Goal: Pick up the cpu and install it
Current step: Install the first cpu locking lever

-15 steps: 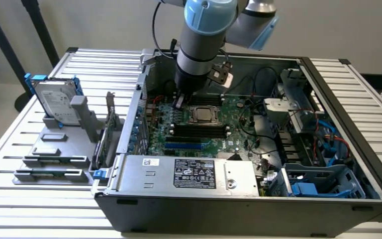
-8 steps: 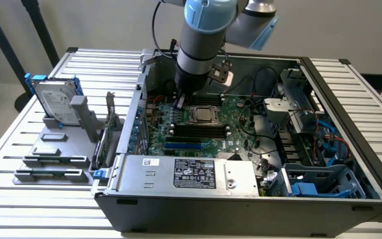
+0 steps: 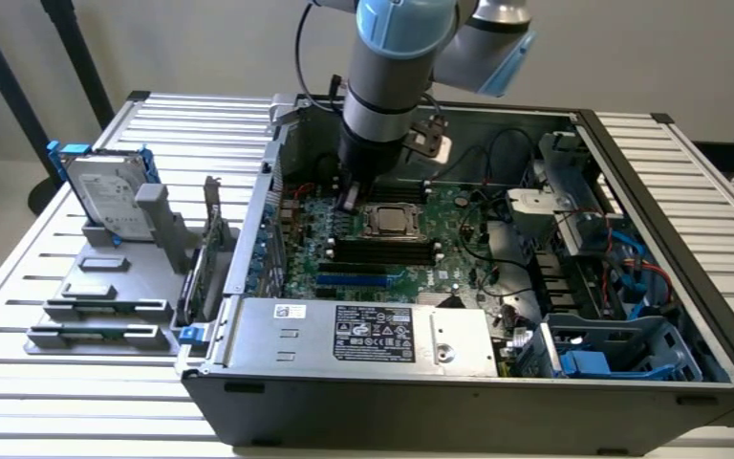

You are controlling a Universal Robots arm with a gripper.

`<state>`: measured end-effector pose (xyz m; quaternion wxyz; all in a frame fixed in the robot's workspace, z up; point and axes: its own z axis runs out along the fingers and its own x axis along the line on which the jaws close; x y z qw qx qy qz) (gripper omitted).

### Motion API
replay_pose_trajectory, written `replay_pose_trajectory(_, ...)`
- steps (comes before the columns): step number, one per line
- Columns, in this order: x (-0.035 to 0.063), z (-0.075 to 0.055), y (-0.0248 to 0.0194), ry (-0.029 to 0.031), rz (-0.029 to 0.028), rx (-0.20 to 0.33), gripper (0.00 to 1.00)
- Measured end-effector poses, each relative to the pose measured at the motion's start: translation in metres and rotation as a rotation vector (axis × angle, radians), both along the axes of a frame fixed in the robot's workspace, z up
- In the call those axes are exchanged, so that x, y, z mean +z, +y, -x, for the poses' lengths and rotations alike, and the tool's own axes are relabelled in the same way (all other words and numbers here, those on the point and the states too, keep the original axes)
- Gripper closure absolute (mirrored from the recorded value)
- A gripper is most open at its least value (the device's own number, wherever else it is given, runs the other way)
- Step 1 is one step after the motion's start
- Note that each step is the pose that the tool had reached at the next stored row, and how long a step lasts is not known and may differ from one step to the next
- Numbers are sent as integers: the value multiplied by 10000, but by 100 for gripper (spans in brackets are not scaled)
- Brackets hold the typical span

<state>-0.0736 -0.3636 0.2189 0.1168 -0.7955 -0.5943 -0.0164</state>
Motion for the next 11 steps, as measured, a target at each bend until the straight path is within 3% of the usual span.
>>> replay_pose_trajectory(5,48,-4,1,-73,140,290,89)
replay_pose_trajectory(8,97,-4,1,-93,266,588,89)
replay_pose_trajectory(11,120,-4,1,-163,306,875,89)
